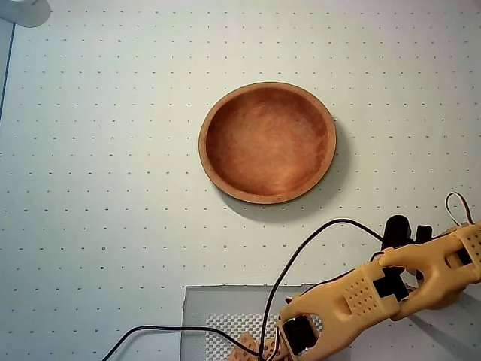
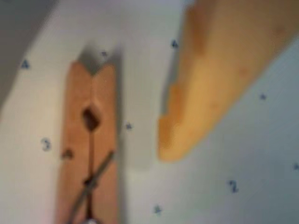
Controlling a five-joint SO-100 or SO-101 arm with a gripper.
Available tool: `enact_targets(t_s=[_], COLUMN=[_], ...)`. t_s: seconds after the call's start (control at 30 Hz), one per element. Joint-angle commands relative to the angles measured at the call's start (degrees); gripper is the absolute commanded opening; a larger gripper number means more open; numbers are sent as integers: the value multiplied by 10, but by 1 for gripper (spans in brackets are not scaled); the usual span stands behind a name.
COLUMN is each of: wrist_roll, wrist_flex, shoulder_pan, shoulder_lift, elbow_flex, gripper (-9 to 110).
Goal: Grasp a clothespin and put it in the bowl.
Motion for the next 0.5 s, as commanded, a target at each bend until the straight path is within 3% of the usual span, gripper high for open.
enact_targets(t_s=[0.0, 0.47], wrist_roll=[-4, 9], wrist_flex=[3, 2], shoulder_pan=[13, 11], shoulder_lift=[-3, -62], elbow_flex=[-9, -11], gripper=[25, 25])
